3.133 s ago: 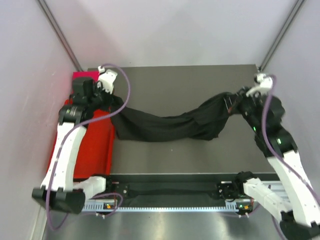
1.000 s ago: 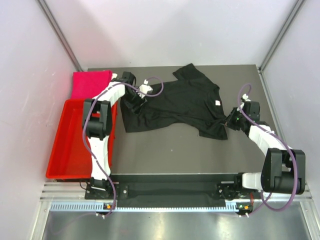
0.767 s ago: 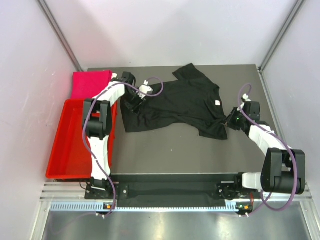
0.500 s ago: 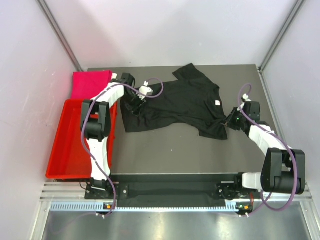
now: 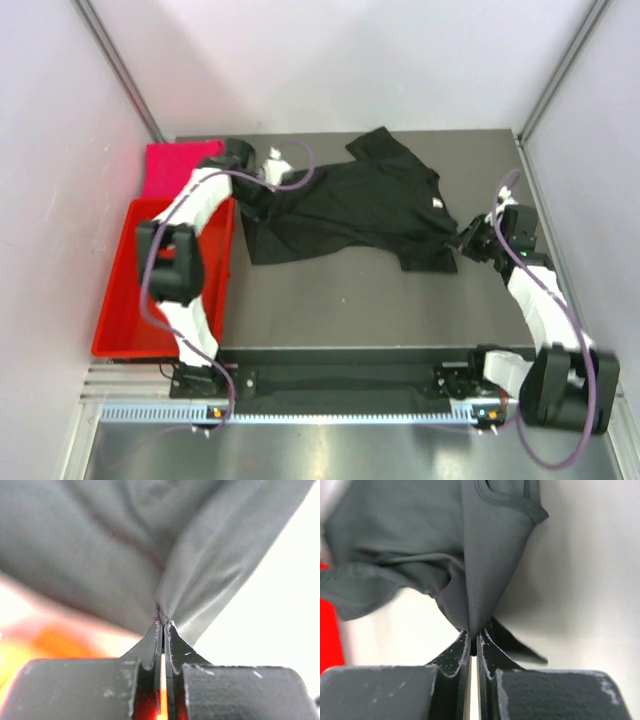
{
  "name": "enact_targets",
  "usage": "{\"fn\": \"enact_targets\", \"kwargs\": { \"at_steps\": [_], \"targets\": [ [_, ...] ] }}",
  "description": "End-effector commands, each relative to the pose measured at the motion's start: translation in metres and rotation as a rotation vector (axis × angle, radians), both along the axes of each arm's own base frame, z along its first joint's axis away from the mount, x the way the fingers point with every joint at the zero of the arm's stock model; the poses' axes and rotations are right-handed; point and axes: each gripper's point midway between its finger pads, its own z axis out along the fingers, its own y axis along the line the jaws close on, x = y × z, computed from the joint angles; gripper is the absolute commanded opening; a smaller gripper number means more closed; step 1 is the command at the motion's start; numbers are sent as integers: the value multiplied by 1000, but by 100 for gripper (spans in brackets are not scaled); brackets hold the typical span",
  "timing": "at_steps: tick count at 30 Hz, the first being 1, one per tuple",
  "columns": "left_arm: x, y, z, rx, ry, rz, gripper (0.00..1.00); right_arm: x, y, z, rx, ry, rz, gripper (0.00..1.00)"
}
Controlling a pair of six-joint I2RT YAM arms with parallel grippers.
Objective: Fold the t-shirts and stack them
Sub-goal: Flatten the tshirt out
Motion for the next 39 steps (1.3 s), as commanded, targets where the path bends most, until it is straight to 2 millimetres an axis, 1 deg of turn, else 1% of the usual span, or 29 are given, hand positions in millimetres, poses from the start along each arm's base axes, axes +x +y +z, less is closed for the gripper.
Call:
{"fn": "enact_targets", "kwargs": {
  "at_steps": [1, 2, 3, 4, 5, 6, 7, 9, 10, 12, 14, 17, 18, 20, 21, 22, 23, 24, 25, 26, 27, 28, 30, 31, 34, 36, 37, 38, 39],
  "targets": [
    [-31, 13, 120, -98, -261, 83, 0, -24, 3, 85, 15, -223, -3, 0],
    [-51, 19, 142, -102, -315, 97, 0, -35, 2, 92, 15, -218, -31, 0],
    [-60, 28, 151, -95, -335, 119, 0, -42, 0, 105, 8, -254, -50, 0],
    [-73, 34, 158, -90, -339, 135, 0, -52, -2, 135, -9, -351, -72, 0],
    [-84, 41, 168, -85, -359, 153, 0, -60, -1, 146, 1, -368, -84, 0],
    [-97, 51, 190, -75, -421, 180, 0, -68, 0, 159, -2, -401, -89, 0],
    [-109, 61, 196, -37, -428, 205, 0, -81, 0, 182, -12, -448, -94, 0],
    [-126, 77, 234, 0, -545, 250, 0, -93, 1, 204, -35, -488, -87, 0],
    [-131, 90, 244, 54, -583, 298, 0, -102, 2, 229, -48, -542, -81, 0],
    [-139, 102, 274, 86, -684, 342, 0, -111, 4, 240, -64, -549, -68, 0],
    [-136, 107, 290, 100, -739, 368, 0, -107, 2, 251, -75, -569, -71, 0],
    [-107, 108, 296, 90, -773, 389, 0, -70, -1, 246, -42, -540, -73, 0],
    [-88, 108, 286, 95, -743, 395, 0, -59, 0, 248, -28, -549, -65, 0],
    [-60, 105, 291, 67, -760, 410, 0, -16, -6, 260, -6, -578, -77, 0],
    [-30, 103, 282, 65, -743, 415, 0, -3, -10, 285, -11, -625, -89, 0],
    [-15, 102, 303, 38, -789, 434, 0, 32, -15, 282, 4, -599, -97, 0],
    [17, 103, 288, 48, -752, 449, 0, 48, -15, 292, 20, -612, -90, 0],
    [36, 103, 295, 34, -774, 469, 0, 63, -14, 304, 38, -630, -79, 0],
    [49, 103, 334, -6, -859, 501, 0, 92, -12, 326, 60, -675, -46, 0],
    [79, 103, 319, -6, -831, 522, 0, 105, -12, 338, 93, -689, -44, 0],
    [91, 106, 329, -16, -860, 552, 0, 117, -11, 350, 107, -707, -34, 0],
    [97, 108, 372, -69, -964, 598, 0, 137, -10, 375, 121, -752, 3, 0],
    [119, 114, 382, -79, -1020, 651, 0, 151, -9, 401, 137, -788, 36, 0],
    [122, 116, 406, -116, -1100, 675, 0, 157, -9, 426, 135, -826, 60, 0],
    [122, 115, 429, -146, -1168, 668, 0, 156, -17, 463, 133, -898, 57, 0],
    [118, 111, 434, -155, -1180, 643, 0, 155, -28, 465, 136, -901, 28, 0],
    [121, 110, 423, -141, -1158, 626, 0, 153, -31, 458, 135, -890, 23, 0],
    [114, 104, 431, -159, -1174, 594, 0, 152, -33, 452, 129, -881, 21, 0],
    [112, 104, 429, -157, -1172, 587, 0, 160, -40, 422, 132, -815, 5, 0]
  ]
}}
